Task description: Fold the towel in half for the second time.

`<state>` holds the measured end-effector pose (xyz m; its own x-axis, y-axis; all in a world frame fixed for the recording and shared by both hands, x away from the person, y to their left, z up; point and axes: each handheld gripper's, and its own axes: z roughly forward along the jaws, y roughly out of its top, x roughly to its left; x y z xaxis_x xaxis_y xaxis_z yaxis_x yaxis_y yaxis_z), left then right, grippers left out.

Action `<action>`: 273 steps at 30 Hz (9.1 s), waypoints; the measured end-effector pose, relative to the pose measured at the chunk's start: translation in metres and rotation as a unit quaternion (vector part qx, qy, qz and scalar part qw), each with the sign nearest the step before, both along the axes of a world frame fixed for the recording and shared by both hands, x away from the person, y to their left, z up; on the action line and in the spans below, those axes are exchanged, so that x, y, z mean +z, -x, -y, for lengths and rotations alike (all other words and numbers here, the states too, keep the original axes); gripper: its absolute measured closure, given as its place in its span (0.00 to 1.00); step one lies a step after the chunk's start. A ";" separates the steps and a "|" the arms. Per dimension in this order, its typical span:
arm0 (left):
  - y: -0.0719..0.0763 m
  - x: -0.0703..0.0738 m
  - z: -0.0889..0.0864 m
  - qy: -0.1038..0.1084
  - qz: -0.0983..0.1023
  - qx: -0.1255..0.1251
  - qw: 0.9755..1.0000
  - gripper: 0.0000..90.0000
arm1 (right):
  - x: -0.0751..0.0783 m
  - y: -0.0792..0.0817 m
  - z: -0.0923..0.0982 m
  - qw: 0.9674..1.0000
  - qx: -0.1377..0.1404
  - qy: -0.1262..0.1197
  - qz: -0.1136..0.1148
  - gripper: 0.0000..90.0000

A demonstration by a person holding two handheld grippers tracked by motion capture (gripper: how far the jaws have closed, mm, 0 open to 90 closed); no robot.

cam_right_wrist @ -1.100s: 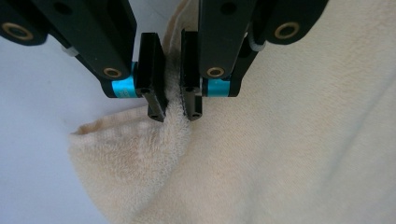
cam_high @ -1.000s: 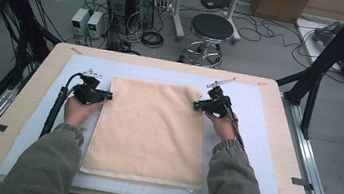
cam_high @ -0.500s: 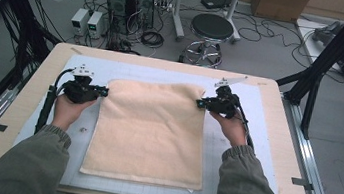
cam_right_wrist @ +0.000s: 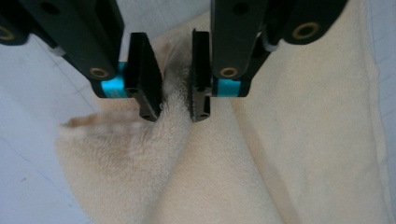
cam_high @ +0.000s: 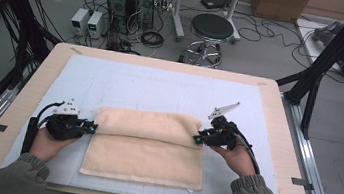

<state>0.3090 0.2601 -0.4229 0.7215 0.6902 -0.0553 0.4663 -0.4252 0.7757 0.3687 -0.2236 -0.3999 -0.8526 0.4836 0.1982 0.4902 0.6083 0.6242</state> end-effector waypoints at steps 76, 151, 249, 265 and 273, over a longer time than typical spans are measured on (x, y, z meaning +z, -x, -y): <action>0.007 0.008 0.021 0.008 0.007 -0.070 0.997 0.88 | -0.011 0.047 -0.023 0.993 0.099 -0.055 0.036 0.79; -0.039 -0.019 0.017 0.033 -0.022 0.036 0.999 0.60 | -0.042 -0.001 -0.001 0.998 -0.023 -0.050 0.036 0.48; -0.010 0.020 0.025 0.019 0.064 0.037 0.997 0.31 | 0.006 -0.006 -0.021 0.990 -0.075 -0.044 0.110 0.19; 0.002 0.023 0.019 0.015 0.073 0.039 0.996 0.28 | 0.000 0.006 -0.010 0.988 -0.083 -0.039 0.121 0.19; 0.005 0.022 0.018 0.015 0.070 0.038 0.997 0.26 | -0.005 0.013 0.003 0.988 -0.093 -0.050 0.116 0.18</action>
